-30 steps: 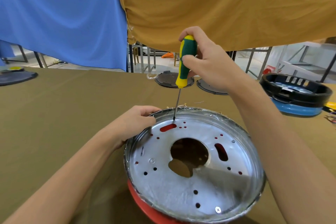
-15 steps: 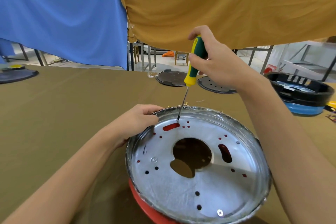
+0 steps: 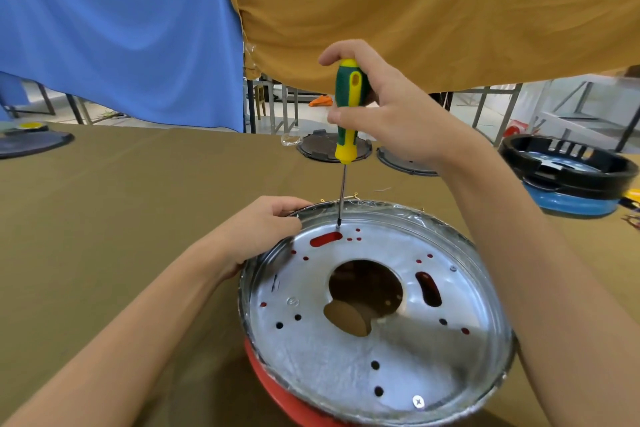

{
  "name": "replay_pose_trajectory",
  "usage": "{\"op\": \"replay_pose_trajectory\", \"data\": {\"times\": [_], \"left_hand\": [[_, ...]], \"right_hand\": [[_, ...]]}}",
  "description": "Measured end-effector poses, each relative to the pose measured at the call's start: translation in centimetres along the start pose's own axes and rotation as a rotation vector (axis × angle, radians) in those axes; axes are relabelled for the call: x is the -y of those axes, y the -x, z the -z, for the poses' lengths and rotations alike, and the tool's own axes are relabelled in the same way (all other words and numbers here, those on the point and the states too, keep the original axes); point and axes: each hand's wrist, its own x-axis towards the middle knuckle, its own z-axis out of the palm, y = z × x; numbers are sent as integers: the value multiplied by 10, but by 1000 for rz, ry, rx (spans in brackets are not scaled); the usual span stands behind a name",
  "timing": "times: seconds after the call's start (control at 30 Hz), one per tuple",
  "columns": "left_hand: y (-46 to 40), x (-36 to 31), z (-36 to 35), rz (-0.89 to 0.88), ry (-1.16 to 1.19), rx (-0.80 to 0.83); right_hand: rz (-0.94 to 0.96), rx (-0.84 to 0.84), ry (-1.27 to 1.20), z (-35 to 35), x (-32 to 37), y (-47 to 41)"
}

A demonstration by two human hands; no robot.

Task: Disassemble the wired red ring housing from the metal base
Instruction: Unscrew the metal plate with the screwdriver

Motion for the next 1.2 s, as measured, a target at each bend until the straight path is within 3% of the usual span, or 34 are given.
{"op": "replay_pose_trajectory", "data": {"times": [0.07,0.23,0.6,0.77,0.83,0.93,1.07,1.2], "left_hand": [[-1,0,0,4,-2,2],[-1,0,0,-1,6,-3],[2,-1,2,17,75,9],[2,-1,2,18,44,6],[2,-1,2,15,35,6],[2,-1,2,13,26,6],[2,0,3,10,40,13],[2,1,2,-9,54,8]], "right_hand": [[-46,-31,-25,0,-1,0],[-35,-276,225,-2,-5,-4],[-63,-185,-265,1,-21,2],[-3,-222,223,-8,-13,-4],[-16,-234,256,-7,-12,-4],[-42,-206,209,-1,-15,-4],[15,-75,-155,9,-18,-1],[-117,-80,-238,15,-29,3]]}}
